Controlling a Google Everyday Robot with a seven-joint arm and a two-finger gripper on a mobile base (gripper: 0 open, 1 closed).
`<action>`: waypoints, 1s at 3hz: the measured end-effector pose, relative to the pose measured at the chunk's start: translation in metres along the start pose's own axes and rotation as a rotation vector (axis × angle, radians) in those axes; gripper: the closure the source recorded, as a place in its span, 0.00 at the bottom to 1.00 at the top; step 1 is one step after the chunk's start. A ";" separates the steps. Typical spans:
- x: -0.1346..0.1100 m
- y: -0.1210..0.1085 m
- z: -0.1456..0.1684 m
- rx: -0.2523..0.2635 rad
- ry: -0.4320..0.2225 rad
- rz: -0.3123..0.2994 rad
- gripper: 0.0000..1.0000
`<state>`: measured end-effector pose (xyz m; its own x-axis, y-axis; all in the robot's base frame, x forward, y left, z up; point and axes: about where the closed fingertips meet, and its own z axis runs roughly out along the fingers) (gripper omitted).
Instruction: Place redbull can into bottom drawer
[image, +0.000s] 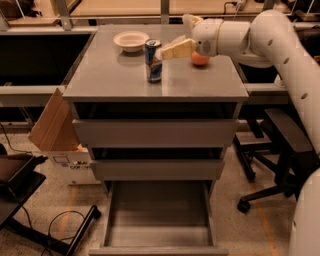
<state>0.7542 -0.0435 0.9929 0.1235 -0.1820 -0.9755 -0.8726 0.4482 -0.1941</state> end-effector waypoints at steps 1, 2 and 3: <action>0.015 -0.005 0.039 -0.018 -0.041 0.047 0.00; 0.026 0.001 0.061 -0.041 -0.045 0.087 0.00; 0.040 0.014 0.074 -0.068 -0.028 0.121 0.18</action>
Offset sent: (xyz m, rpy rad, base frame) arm 0.0343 0.0716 -0.0543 0.0885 0.1272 0.0614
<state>0.7818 0.0207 0.9431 0.0274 -0.1053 -0.9941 -0.9119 0.4048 -0.0680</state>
